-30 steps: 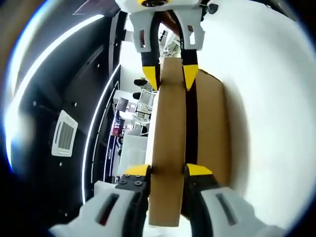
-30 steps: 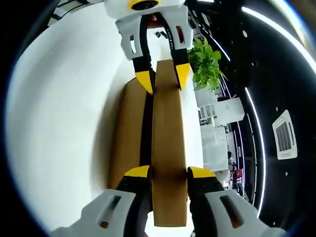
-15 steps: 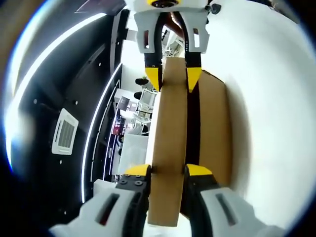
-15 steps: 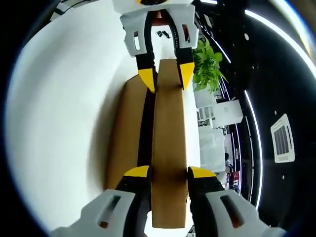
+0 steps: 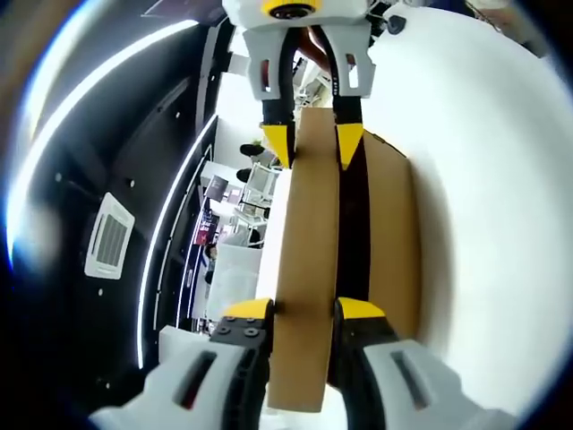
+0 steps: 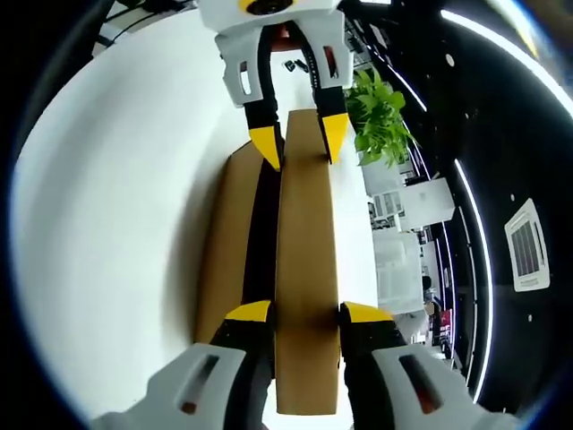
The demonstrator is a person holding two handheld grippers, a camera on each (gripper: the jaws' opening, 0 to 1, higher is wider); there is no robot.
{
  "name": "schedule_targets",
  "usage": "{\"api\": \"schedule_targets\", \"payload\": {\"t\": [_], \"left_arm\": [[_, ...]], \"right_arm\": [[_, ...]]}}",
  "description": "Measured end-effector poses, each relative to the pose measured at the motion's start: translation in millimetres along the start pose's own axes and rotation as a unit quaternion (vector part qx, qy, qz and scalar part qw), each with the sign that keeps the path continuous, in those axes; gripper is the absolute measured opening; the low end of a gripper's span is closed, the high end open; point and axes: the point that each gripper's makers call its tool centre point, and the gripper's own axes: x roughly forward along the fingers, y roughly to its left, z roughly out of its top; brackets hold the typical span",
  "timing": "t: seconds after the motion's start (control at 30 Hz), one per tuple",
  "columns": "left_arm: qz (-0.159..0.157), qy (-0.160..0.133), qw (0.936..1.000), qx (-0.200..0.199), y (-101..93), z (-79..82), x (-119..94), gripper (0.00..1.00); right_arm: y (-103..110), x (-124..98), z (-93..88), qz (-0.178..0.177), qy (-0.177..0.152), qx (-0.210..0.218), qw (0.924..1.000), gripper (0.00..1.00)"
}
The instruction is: Operate the shoe box by opening the lid, removing the specified soft item, and placing it in the target area until the item is outside and the box remains undamaged.
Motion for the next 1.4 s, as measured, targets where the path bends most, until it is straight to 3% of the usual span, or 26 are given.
{"api": "schedule_targets", "payload": {"t": [0.73,1.4], "left_arm": [[-0.055,-0.009,0.9983,-0.016,17.3,-0.6,4.8,0.27],[-0.071,-0.030,0.9967,-0.028,43.6,-1.9,15.6,0.26]], "right_arm": [[-16.5,-2.3,3.4,0.061,-0.007,0.030,0.9976,0.28],[-39.3,2.5,3.4,0.110,-0.024,0.078,0.9906,0.28]]}}
